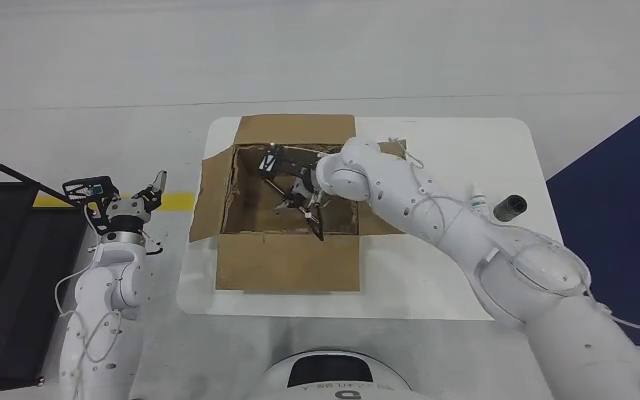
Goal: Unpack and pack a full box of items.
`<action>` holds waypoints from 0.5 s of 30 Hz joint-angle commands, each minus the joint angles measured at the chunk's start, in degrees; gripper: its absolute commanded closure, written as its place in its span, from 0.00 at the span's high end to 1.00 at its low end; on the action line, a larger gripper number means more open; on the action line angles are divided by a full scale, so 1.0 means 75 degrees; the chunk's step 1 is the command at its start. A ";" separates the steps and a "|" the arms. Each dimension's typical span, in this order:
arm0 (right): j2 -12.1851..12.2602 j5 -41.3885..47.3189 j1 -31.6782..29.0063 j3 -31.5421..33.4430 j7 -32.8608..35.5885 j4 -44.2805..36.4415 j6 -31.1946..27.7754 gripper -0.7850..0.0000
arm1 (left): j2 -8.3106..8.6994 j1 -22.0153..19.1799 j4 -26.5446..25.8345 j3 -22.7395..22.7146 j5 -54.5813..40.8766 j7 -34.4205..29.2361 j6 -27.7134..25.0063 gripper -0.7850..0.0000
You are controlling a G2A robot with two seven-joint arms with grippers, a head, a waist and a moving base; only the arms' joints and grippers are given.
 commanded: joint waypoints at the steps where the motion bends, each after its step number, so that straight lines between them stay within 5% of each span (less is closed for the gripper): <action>1: -0.0234 0.0048 0.0010 -0.0090 0.0013 0.0389 -0.0121 0.94 | 0.0000 0.0000 0.0000 0.0000 0.0000 0.0000 0.0000 1.00; 10: -0.1249 -0.0306 0.0072 -0.0420 -0.0287 0.2012 -0.0039 0.72 | 0.0000 0.0000 0.0000 0.0000 0.0000 0.0000 0.0000 1.00; 15: -0.1777 -0.0493 0.0078 -0.0529 -0.0186 0.2823 0.0231 0.74 | 0.0000 0.0000 0.0000 0.0000 0.0000 0.0000 0.0000 1.00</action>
